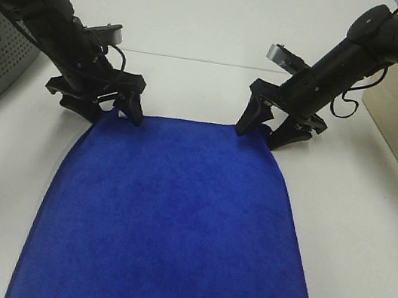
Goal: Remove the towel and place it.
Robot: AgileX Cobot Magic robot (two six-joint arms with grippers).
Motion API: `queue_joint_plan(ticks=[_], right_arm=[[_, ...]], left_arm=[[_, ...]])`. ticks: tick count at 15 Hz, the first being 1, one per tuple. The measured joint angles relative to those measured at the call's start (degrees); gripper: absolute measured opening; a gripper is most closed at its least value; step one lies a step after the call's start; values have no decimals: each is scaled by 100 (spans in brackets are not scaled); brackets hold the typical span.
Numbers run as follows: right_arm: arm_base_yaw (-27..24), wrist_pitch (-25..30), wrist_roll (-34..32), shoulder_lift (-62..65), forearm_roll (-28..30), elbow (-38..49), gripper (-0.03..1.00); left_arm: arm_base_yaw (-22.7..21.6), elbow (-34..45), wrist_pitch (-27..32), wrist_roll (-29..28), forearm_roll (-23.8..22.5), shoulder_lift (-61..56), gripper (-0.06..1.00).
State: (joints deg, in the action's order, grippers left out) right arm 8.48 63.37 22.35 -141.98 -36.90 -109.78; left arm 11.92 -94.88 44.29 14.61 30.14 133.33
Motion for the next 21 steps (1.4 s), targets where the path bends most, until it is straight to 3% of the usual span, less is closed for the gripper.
queue_joint_plan(ticks=[2, 4, 7, 9, 10, 12, 18, 21], right_arm=[[0, -17, 0, -6, 23, 0, 72], [0, -103, 0, -17, 183, 0, 61], [0, -372, 0, -69, 281, 0, 28], [0, -464, 0, -80, 321, 6, 7], [0, -464, 0, -80, 327, 6, 2], [0, -464, 0, -80, 332, 6, 1], [6, -521, 0, -40, 487, 11, 1], [6, -1026, 0, 57, 756, -103, 1]], left_arm=[[57, 0, -120, 6, 6, 0, 76], [57, 0, -149, 29, -6, 23, 69], [57, 0, -183, 458, -17, 46, 54], [57, 0, -206, 516, -52, 74, 35], [57, 0, -206, 584, -63, 92, 22], [57, 0, -206, 728, -80, 103, 2], [80, -103, -258, 768, -367, 109, 1], [80, -745, -258, 773, -607, 206, 1]])
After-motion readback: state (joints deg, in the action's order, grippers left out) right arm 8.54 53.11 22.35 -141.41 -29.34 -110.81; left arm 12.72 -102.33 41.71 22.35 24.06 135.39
